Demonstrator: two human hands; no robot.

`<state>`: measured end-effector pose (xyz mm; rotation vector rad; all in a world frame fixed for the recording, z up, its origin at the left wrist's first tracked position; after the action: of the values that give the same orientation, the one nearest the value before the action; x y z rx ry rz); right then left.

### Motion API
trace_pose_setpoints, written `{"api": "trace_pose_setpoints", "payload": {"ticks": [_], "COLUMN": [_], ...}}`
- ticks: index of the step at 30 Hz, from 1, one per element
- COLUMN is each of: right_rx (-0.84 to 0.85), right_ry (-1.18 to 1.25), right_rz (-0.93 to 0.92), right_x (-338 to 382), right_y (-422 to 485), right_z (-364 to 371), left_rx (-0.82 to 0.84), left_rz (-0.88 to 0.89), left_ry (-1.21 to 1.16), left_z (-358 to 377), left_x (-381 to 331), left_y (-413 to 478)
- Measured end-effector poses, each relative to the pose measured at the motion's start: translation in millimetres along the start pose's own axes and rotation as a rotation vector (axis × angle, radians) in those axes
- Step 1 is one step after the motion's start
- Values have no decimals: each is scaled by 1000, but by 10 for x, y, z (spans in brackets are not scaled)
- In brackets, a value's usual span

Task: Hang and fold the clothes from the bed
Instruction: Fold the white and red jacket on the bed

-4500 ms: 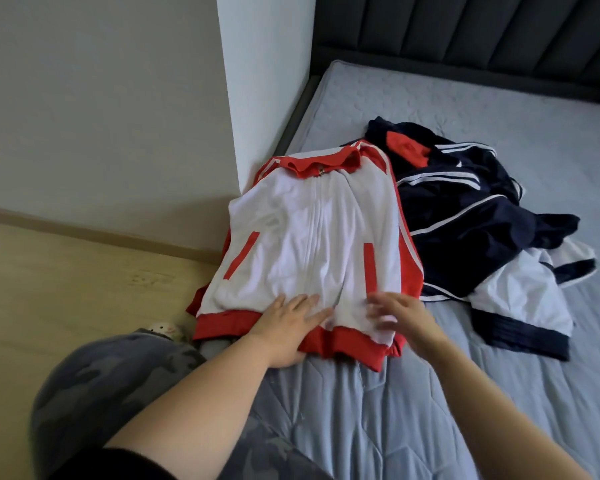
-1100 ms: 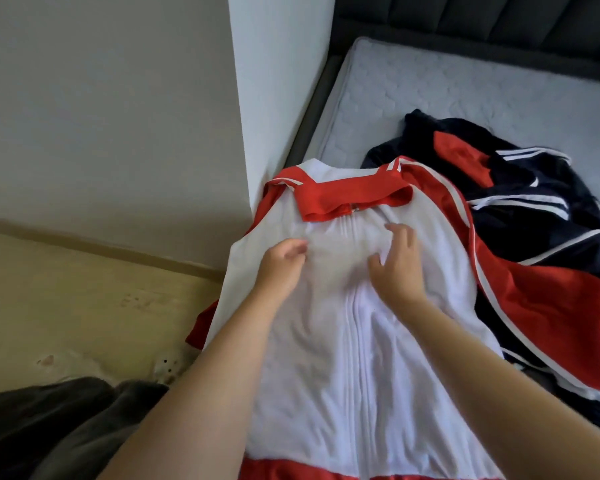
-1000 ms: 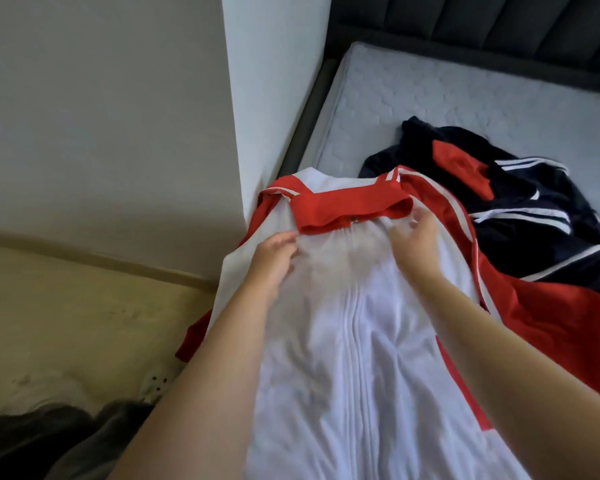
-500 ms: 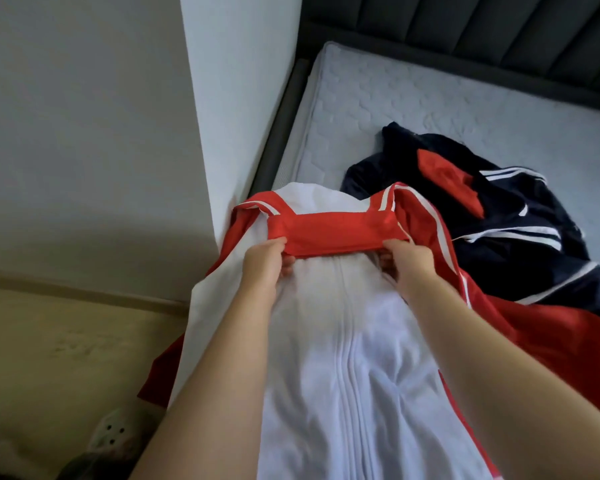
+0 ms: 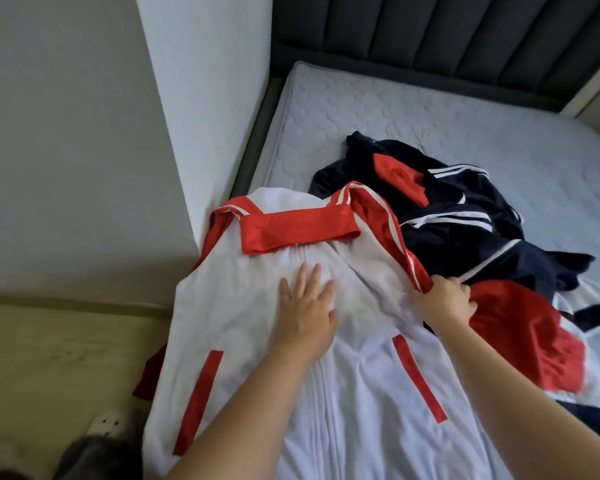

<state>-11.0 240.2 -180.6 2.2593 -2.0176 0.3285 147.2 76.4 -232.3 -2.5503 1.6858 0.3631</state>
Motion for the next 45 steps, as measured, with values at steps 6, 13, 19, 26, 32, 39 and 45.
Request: {"api": "trace_pose_setpoints", "payload": {"ticks": [6, 13, 19, 26, 32, 39, 45], "right_rx": [-328, 672, 455, 594, 981, 955, 1029], "right_ry": [-26, 579, 50, -266, -61, 1207, 1401], "right_rz": [-193, -525, -552, -520, -323, 145, 263], "right_x": [70, 602, 331, 32, 148, 445, 749], "right_y": [-140, -1163, -1296, -1455, -1479, -1154, -1013], "right_z": [-573, -771, -149, 194, 125, 270, 380], "left_rx": [69, -80, 233, 334, 56, -21, -187], "left_rz": [108, -460, -597, -604, -994, -1002, -1052], "left_ry": [32, -1241, -1383, -1576, -1725, -1447, -1818], "left_z": [18, -401, -357, -446, -543, -435, -515], "left_x": [-9, 138, 181, -30, 349, 612, 703], "left_y": [-369, -516, -832, -1006, -1083, -1088, -875]}}
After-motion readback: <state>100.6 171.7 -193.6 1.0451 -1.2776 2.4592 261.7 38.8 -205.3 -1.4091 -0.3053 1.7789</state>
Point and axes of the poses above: each hand's wrist, its own y-axis towards the middle knuckle, its own z-axis out of the palm, x = y × z, the point moved 2 cm from there along y, towards the middle knuckle, and after that the axes turned 1 degree about y, right-handed, at the moved point
